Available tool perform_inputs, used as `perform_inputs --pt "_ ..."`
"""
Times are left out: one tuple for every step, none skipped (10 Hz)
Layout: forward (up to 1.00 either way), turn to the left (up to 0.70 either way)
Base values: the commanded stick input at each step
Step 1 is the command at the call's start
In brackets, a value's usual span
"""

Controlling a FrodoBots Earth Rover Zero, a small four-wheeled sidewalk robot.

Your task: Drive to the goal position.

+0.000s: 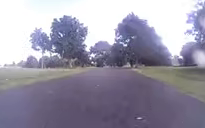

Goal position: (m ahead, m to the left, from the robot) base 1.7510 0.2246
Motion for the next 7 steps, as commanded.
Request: perform_inputs --pt "1.0 0.0" --pt "1.0 0.0" --pt "1.0 0.0" --pt "1.0 0.0" --pt "1.0 0.0" --pt "1.0 0.0" --pt "1.0 0.0"
